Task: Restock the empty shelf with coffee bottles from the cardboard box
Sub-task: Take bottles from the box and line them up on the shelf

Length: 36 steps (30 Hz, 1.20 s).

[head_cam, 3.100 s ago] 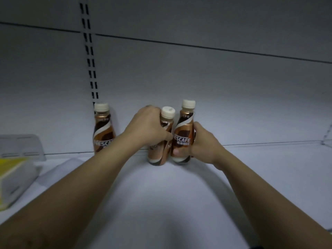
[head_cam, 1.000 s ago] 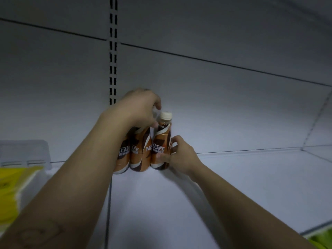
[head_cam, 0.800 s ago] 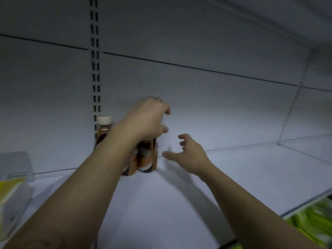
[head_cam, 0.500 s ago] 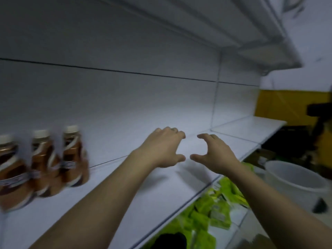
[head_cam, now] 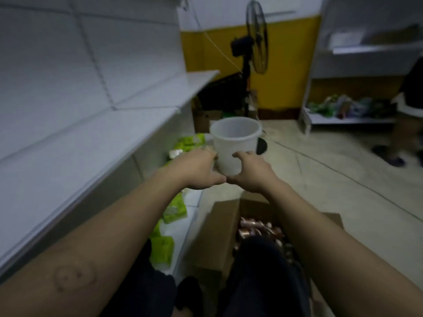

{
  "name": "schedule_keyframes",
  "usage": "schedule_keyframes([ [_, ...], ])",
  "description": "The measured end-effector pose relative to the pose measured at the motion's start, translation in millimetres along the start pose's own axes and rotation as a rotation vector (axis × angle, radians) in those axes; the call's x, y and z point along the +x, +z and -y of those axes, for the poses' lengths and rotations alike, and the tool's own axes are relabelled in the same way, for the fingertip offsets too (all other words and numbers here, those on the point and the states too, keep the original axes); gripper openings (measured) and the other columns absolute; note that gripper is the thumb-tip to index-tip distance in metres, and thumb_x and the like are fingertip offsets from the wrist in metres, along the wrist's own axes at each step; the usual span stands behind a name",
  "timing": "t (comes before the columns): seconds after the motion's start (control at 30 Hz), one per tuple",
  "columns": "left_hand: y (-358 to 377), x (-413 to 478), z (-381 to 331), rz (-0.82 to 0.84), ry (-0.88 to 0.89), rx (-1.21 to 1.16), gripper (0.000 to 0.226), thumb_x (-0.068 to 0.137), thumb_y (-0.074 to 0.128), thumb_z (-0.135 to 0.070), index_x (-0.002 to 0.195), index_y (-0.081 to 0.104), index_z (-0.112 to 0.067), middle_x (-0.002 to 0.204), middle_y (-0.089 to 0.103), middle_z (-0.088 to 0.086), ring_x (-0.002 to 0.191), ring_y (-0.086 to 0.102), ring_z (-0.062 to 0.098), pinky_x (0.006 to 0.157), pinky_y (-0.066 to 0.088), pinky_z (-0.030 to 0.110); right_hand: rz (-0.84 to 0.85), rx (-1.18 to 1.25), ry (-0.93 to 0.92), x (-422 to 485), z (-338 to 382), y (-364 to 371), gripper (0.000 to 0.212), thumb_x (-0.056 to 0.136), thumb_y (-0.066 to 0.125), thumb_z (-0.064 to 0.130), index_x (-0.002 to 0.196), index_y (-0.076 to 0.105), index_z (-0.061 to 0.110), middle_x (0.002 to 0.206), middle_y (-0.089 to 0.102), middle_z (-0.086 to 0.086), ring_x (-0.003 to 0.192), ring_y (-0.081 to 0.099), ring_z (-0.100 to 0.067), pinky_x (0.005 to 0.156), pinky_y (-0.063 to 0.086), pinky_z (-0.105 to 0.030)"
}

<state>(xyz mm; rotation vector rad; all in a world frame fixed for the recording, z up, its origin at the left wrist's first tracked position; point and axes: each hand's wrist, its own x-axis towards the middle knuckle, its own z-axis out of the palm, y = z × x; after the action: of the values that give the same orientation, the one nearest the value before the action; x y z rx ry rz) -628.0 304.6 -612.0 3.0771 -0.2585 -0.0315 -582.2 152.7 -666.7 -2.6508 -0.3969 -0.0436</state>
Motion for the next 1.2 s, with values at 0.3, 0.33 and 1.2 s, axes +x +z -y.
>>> schedule_keyframes([
  [0.3, 148.5, 86.3, -6.4, 0.327, -0.037, -0.230, 0.068, 0.084, 0.064, -0.051, 0.137, 0.047, -0.011, 0.137, 0.054, 0.010, 0.123, 0.052, 0.026, 0.100, 0.044, 0.036, 0.245, 0.247, 0.418, -8.3, -132.5, 79.5, 0.067, 0.084, 0.072, 0.039, 0.140, 0.046, 0.014, 0.136, 0.056, -0.008, 0.111, 0.057, -0.020, 0.083, 0.043, -0.026],
  [0.33, 165.6, 91.4, -7.2, 0.366, -0.042, -0.265, 0.066, 0.084, 0.065, -0.049, 0.135, 0.048, -0.011, 0.135, 0.055, 0.010, 0.121, 0.053, 0.026, 0.099, 0.044, 0.035, 0.260, 0.284, 0.467, -9.5, -145.6, 89.6, 0.068, 0.084, 0.071, 0.040, 0.140, 0.045, 0.013, 0.135, 0.056, -0.007, 0.112, 0.057, -0.020, 0.084, 0.044, -0.026],
  [1.2, 524.9, 175.4, -26.2, 0.680, -0.350, -0.557, 0.093, 0.081, 0.066, -0.019, 0.154, 0.008, -0.019, 0.159, -0.003, 0.009, 0.145, 0.006, 0.031, 0.118, 0.017, 0.046, 0.393, 0.005, 1.054, -2.2, -313.8, 362.8, 0.082, 0.088, 0.061, 0.047, 0.150, 0.018, 0.015, 0.146, 0.037, -0.017, 0.132, 0.041, -0.036, 0.101, 0.041, -0.044],
])
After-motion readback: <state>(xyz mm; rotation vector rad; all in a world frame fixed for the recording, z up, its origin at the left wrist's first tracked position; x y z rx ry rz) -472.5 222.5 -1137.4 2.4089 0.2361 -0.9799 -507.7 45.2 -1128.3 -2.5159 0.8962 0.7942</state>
